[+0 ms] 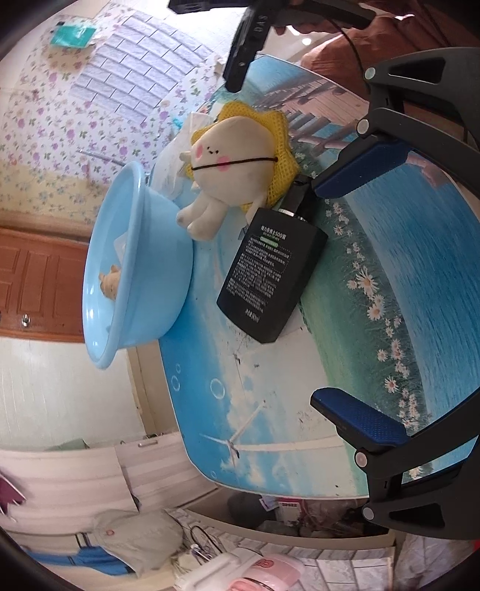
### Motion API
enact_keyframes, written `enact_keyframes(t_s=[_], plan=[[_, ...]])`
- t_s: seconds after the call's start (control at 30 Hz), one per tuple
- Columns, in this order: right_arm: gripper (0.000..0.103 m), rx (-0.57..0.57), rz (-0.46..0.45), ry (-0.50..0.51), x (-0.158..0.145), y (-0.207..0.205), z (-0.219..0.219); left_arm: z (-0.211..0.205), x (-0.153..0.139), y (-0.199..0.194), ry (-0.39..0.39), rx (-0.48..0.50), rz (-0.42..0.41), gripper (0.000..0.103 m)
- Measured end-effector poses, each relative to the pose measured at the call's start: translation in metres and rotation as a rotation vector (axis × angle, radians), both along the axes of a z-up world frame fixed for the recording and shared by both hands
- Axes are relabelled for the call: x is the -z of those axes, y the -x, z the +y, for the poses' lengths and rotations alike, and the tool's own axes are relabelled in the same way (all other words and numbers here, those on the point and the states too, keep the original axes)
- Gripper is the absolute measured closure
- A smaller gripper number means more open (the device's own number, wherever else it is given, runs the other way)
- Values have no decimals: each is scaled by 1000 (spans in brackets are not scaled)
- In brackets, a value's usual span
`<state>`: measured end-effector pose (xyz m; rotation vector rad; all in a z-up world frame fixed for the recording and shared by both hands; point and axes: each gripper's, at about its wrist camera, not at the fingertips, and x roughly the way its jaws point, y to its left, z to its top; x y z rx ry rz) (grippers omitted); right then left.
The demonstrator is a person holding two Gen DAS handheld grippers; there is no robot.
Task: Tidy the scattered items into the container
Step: 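Withdraw both tools from the basin back over the table, then grasp the clear skewer box with the right tool while the left tool grasps the black power bank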
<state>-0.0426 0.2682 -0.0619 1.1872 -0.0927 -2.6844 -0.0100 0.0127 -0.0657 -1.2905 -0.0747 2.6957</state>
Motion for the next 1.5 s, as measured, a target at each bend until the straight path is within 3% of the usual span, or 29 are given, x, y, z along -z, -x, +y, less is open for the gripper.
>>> enact_keyframes(t_s=[0.1,0.17,0.8,0.97,1.03,1.07,1.13,1.5], plan=[[26,-5,-12,-6,0,5,-2,7,5,6,23,34,-26,0],[17,-5,-12,-11,0,8,-4,11,10,11,45,56,-43,0],[16,-25,-27,-35,0,66,-35,13,15,47,72,222,-58,0],[16,-24,-27,-43,4,74,-37,12,18,53,20,255,-72,0],[20,-30,-29,-39,5,74,-37,10,18,54,-13,251,-67,2],[32,-37,-31,-35,4,74,-37,10,17,53,-12,246,-58,7],[40,-35,-34,-51,5,74,-38,7,16,52,-13,244,-54,13],[40,-52,-28,-22,-1,53,-24,3,20,36,-22,123,-40,13]])
